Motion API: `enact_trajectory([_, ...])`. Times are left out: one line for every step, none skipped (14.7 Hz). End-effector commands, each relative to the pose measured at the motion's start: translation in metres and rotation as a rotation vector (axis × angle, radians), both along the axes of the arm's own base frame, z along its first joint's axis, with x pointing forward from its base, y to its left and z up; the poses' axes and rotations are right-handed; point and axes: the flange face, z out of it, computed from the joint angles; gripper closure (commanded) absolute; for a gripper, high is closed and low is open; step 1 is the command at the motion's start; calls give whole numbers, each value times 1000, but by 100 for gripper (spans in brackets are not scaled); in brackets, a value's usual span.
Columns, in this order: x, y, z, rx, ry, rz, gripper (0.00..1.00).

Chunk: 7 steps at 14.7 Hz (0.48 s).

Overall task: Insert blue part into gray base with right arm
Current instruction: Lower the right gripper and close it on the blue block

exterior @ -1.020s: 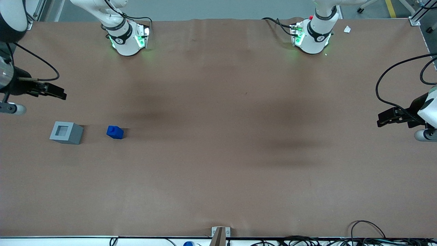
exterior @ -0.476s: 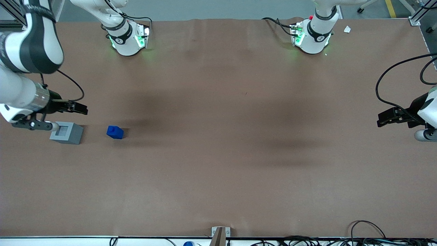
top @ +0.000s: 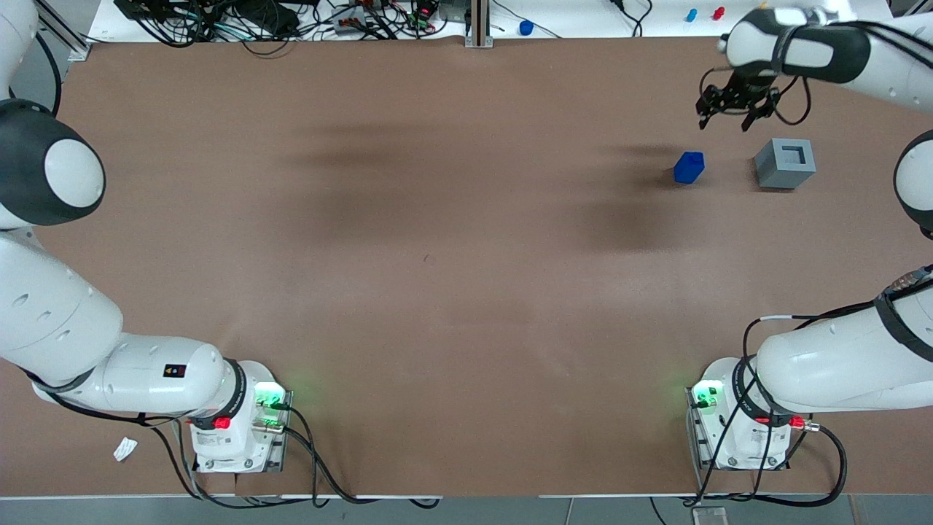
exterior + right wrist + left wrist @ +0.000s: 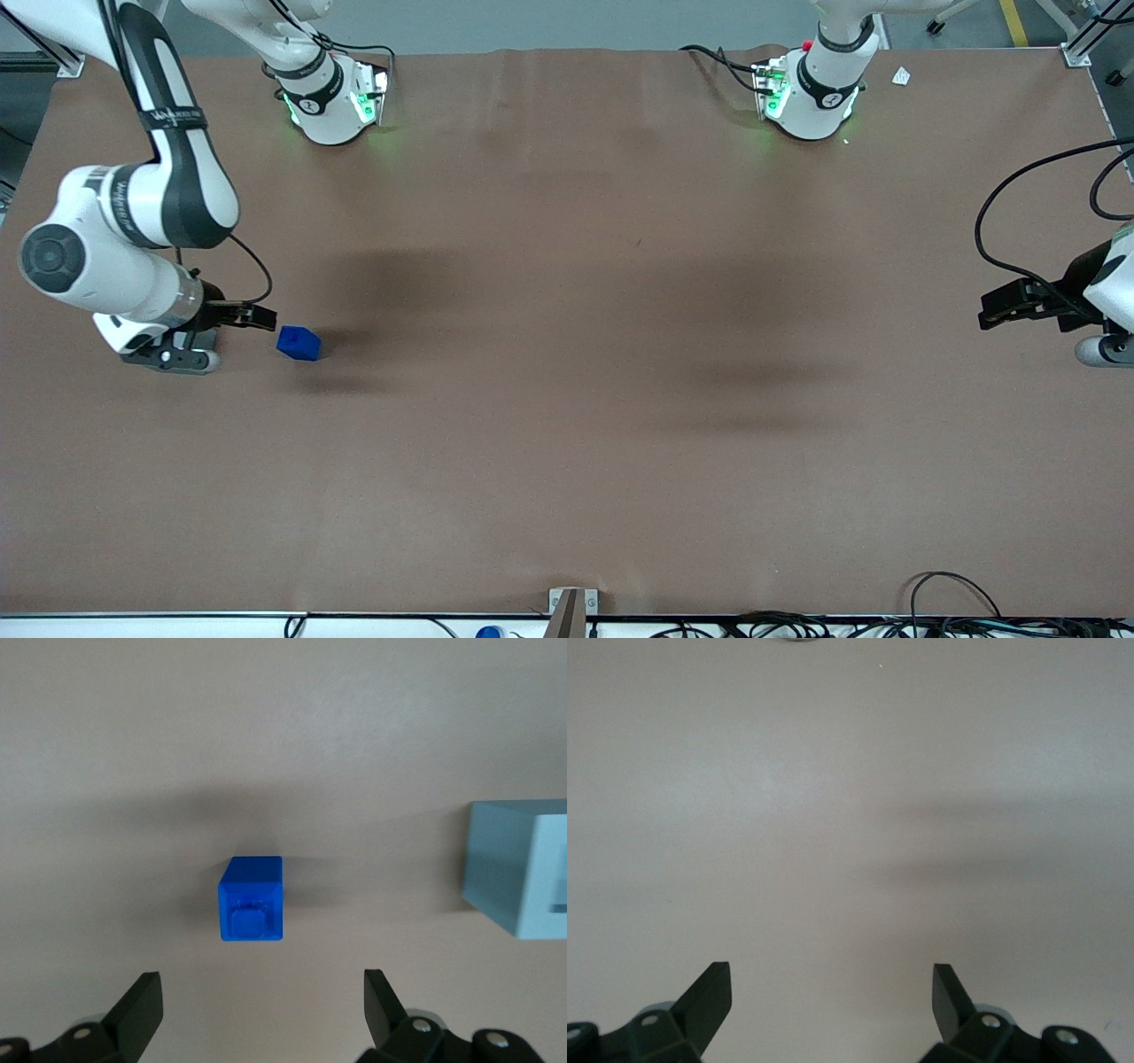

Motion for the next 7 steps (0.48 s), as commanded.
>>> enact_trajectory([-9,7,-31,-3,10,-9,0])
enact_trajectory([-7,6,-41,0,4,-12,0])
enact_trajectory([-5,8,-46,1,-2,-9,0])
enact_trajectory([-4,8,-54,1,6,-9,0])
enact_trajectory([-3,11,-60,1,9,-5,0])
enact_trajectory([-2,13,-63,2,-6,-3,0])
enact_trajectory([-1,12,-76,2,-7,-5,0])
